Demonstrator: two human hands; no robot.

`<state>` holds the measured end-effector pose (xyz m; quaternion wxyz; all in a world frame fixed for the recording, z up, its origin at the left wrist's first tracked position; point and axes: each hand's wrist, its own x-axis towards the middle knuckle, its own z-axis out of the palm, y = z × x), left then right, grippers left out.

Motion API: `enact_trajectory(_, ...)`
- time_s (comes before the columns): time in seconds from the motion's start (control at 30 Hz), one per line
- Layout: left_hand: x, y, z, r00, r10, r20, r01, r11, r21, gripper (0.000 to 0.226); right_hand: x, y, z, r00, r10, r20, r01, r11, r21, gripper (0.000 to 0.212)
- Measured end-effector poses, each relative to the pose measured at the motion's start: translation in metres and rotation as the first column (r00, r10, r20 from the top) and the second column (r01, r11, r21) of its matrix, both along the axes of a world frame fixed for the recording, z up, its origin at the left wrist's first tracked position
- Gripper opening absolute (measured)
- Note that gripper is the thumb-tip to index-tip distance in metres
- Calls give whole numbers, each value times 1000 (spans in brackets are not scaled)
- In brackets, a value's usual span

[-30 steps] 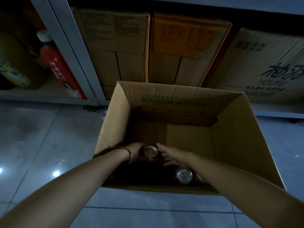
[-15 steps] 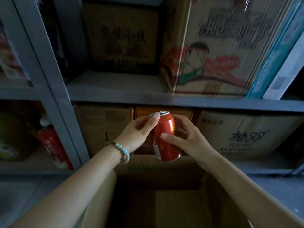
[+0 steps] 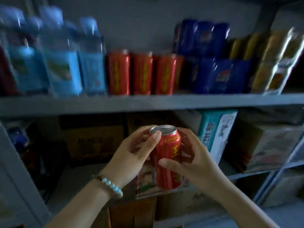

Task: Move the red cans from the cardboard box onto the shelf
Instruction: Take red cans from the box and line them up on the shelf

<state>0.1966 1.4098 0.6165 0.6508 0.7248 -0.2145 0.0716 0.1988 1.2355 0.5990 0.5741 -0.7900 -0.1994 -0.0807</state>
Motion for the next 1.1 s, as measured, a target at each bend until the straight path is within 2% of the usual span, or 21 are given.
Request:
enact_trajectory(0.1,9,-16,79,999,-36,-34,35,999,-19,33,1,-17,80,999,-23,-27,23,1000,8,68)
enact_trajectory(0.23,31,-33,158,1000,-3,24,-1,986,164,46,14,-38,166,997,-45,-57,44,999,-15,67)
enact_trajectory(0.3,46,-37,180,986,103,129,-135,952,274,43,29,-46,191,993,-88,-76,87,996,-16,73)
enact_trajectory(0.33,52,-38,188,957,168,234,-248,895,370,43,38,-51,199,989,-117,-91,117,993,-12,76)
enact_trajectory(0.4,67,-38,193,900,193,390,-397,731,555,52,59,-60,209,981,-159,-112,159,987,-7,78)
enact_trajectory(0.5,94,-33,181,888,168,429,-457,435,776,83,94,-68,212,972,-177,-155,171,984,-51,78)
enact_trajectory(0.53,104,-32,176,879,151,453,-475,373,797,85,107,-71,209,968,-194,-158,184,980,-73,75)
enact_trajectory(0.6,119,-32,166,865,145,480,-501,310,808,81,127,-71,201,964,-219,-149,200,971,-133,71)
enact_trajectory(0.7,130,-34,157,848,180,499,-531,269,804,65,145,-64,185,963,-247,-108,227,960,-163,73)
enact_trajectory(0.87,131,-36,156,845,206,493,-534,282,797,65,152,-53,177,951,-308,-22,300,938,-172,67)
enact_trajectory(1.1,132,-41,154,837,238,492,-543,254,801,68,150,-53,180,966,-230,121,259,886,-384,71)
